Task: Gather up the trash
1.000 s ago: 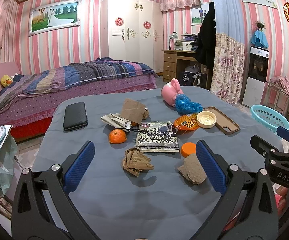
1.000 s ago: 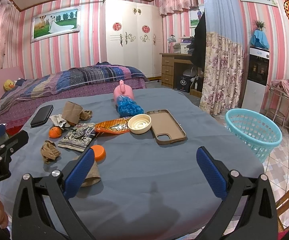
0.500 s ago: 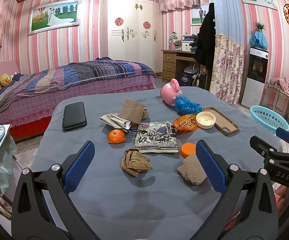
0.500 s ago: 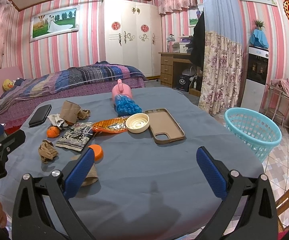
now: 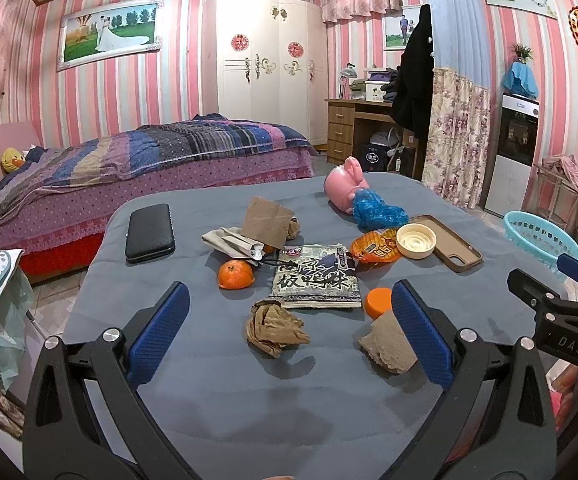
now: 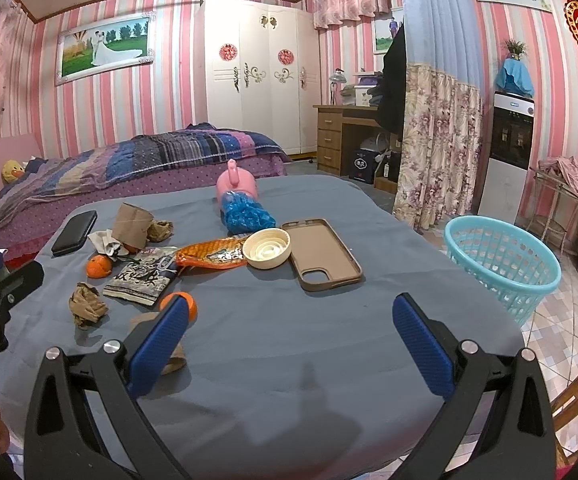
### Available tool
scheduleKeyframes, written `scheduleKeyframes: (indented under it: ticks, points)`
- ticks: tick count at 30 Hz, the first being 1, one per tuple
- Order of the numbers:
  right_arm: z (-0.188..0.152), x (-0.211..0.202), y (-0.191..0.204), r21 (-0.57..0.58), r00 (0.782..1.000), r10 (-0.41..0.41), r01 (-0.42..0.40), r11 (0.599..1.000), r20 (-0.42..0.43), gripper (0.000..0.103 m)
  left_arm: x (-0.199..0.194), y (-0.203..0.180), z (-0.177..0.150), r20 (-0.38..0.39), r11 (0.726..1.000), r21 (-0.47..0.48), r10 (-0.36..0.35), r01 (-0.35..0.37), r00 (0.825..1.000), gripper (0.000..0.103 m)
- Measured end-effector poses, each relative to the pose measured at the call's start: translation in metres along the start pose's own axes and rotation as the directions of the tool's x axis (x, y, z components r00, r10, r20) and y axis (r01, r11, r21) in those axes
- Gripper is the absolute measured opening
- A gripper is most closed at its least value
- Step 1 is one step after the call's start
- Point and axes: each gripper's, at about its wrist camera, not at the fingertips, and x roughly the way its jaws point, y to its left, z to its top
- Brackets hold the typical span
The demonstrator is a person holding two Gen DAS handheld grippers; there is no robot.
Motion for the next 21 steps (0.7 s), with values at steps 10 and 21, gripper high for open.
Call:
scheduleKeyframes:
  ticks: [10, 21]
  points:
    - [0.005, 0.009, -0.005, -0.003, 1.000, -0.022, 0.022, 1.000, -0.008, 0.099, 0.011, 0.012, 0.001, -0.007, 0.999, -0.019, 0.033, -0.033, 0.999, 0.098]
    - [0.001, 0.028, -0.004, -0.016, 0.999, -0.028, 0.028, 0.999, -0.033, 0.099, 0.025, 0.034, -0.005, -0.046, 0.996, -0.043, 0.072, -0.074, 0.996, 0.098]
